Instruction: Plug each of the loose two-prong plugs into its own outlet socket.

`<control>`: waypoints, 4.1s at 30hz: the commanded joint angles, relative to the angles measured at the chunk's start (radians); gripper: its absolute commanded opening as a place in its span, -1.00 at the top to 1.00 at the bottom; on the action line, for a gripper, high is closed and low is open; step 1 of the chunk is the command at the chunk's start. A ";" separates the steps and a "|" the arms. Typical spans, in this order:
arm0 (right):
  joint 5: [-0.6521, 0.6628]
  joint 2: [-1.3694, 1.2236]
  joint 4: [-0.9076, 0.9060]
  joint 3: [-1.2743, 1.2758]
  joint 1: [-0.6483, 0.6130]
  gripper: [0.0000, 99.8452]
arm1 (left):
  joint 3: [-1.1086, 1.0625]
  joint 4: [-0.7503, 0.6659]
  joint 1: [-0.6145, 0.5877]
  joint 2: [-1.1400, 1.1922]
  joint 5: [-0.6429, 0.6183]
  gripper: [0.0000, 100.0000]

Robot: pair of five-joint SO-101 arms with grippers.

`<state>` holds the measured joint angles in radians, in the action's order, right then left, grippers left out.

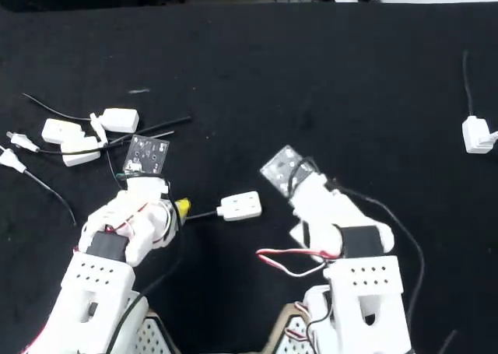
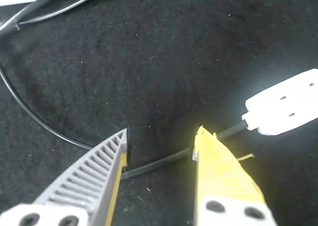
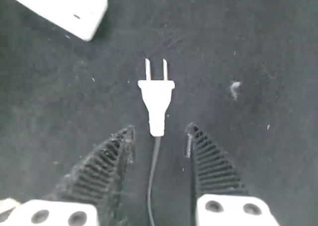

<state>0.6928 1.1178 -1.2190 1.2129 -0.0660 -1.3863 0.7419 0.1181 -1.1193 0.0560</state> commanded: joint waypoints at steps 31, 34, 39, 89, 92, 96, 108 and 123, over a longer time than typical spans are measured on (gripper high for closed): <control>0.044 -1.122 0.112 -0.529 0.029 0.74 | 0.051 -0.012 -0.012 0.002 0.011 0.55; 0.044 -1.122 0.114 -0.530 0.029 0.83 | 0.051 -0.012 -0.012 0.002 0.012 0.55; 0.044 -1.099 0.101 -0.541 0.035 0.98 | 0.051 -0.012 -0.012 0.002 0.011 0.55; -0.493 -0.717 0.603 -0.321 -0.684 0.98 | -0.025 0.117 -0.031 -0.446 -0.057 0.55; -0.493 -0.630 0.601 -0.280 -0.706 0.98 | -0.024 0.114 0.002 -0.420 -0.057 0.55; -0.493 -0.521 0.601 -0.225 -0.697 0.98 | -0.024 0.112 0.004 -0.410 -0.055 0.55; -0.548 -0.255 0.606 -0.091 -0.695 0.98 | -0.028 0.112 -0.018 -0.408 -0.055 0.55; -0.548 -0.223 0.609 -0.056 -0.695 0.98 | -0.031 0.112 -0.018 -0.408 -0.055 0.55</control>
<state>0.1557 0.8523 -0.6268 1.1607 -0.7518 -1.4200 0.8723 0.1028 -1.5305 -0.0115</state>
